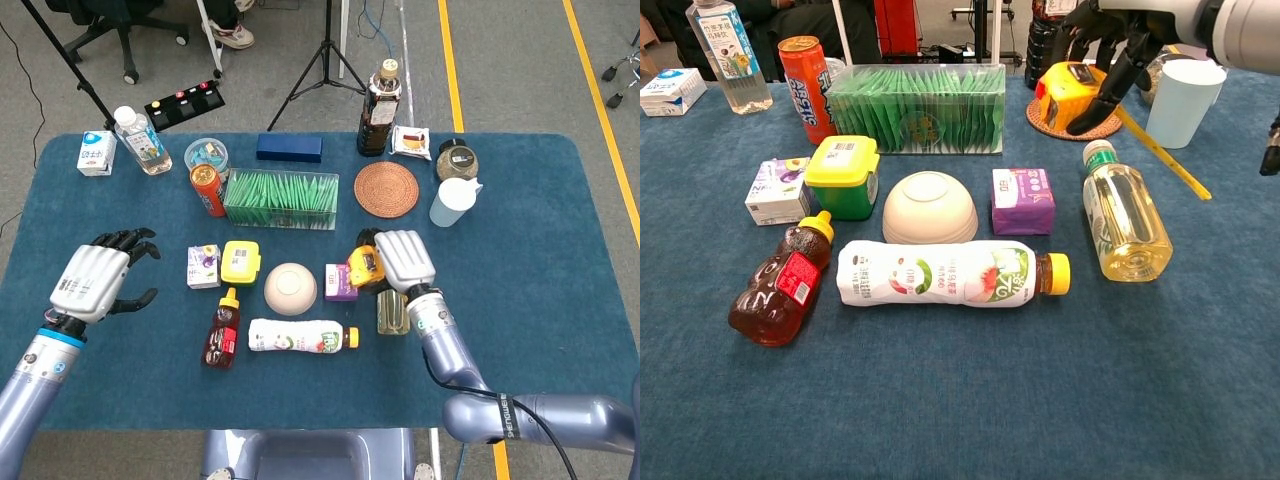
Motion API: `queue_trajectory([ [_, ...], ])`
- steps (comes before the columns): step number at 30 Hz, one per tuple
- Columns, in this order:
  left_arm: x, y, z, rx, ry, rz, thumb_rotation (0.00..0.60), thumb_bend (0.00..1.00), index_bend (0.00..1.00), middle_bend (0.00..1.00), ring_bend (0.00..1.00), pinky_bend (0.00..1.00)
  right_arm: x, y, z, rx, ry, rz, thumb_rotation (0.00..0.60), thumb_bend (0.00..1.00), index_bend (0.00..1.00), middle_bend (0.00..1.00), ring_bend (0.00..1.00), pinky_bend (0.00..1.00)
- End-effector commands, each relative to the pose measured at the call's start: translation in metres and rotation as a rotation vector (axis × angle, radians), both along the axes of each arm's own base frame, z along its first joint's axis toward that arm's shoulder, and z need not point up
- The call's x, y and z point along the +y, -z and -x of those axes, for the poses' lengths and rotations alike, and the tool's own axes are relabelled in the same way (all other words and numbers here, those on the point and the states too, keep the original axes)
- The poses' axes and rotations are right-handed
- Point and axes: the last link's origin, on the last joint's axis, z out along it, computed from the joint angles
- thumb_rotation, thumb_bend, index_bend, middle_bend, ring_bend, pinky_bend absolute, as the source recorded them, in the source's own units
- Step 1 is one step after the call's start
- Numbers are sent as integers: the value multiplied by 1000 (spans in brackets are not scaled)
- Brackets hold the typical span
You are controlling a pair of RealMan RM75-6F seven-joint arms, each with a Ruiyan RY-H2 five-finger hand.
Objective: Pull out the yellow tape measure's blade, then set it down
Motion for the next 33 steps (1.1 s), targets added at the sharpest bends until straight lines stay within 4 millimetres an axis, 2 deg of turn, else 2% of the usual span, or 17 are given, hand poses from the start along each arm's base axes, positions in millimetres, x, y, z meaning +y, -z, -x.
queue_trajectory([
  [1,3,6,-11,-24,22,15,600,229,354,242,243,290,2,-1,1,-19,5,4,600,187,681,639,697,683],
  [13,14,35,-41,-72,56,112,600,187,354,249,259,363,8,2,5,-69,31,13,600,186,682,640,698,683],
  [22,15,61,-60,-127,75,103,600,163,355,254,264,388,6,5,5,-94,66,17,600,186,681,639,698,683],
  [33,24,73,-77,-179,58,99,600,137,355,254,261,387,3,10,0,-133,97,21,600,187,682,636,699,680],
])
